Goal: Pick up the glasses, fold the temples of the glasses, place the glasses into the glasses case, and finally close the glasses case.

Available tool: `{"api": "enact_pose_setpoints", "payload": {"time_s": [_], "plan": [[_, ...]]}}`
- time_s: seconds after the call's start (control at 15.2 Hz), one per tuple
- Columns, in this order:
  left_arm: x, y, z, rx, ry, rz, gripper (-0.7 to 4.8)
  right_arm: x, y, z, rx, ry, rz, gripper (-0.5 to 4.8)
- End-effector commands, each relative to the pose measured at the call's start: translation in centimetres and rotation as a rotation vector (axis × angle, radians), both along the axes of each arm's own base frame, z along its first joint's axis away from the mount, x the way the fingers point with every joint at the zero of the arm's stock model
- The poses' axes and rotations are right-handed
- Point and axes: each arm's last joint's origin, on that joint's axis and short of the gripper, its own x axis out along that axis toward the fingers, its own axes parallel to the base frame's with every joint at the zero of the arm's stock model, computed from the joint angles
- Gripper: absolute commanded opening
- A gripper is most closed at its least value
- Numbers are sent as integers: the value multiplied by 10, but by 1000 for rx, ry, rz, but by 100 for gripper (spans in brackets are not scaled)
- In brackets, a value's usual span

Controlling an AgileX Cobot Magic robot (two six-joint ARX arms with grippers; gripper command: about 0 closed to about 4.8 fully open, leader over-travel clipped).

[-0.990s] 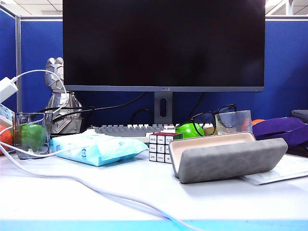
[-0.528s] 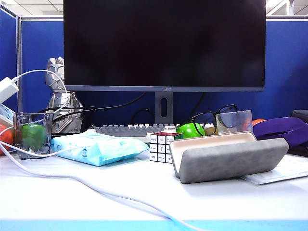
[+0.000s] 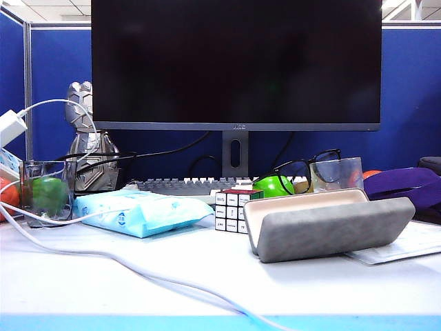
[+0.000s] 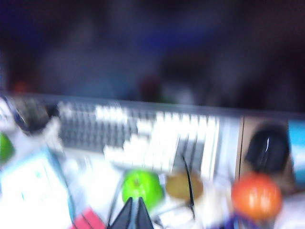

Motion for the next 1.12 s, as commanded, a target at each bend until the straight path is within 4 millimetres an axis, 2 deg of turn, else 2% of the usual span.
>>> {"api": "enact_pose_setpoints", "payload": {"time_s": [0.07,0.2,0.33,0.53,0.73,0.86,0.99,1.06,1.12], "plan": [[1,-22,-19,114,120,-65,-6,9,1,-6,-1,23,2,-1],[1,-44,-36,232,196,-99,-6,20,2,-16,-3,59,5,-1],[-1,-56,-42,309,216,-41,-6,28,3,-24,-6,88,5,-1],[0,-63,-42,308,203,-63,-6,39,4,-24,-34,129,-38,-1],[1,-64,-39,292,168,-59,-6,67,11,-28,-86,217,0,-1],[2,-64,-37,281,154,-58,-6,85,18,-43,-105,258,13,-1],[2,-64,-37,273,153,-55,-6,107,31,-75,-169,327,-9,0],[2,-64,-37,273,154,-56,-6,116,37,-87,-181,337,6,94],[2,-64,-37,273,153,-56,-6,124,41,-97,-187,342,15,252]]}}
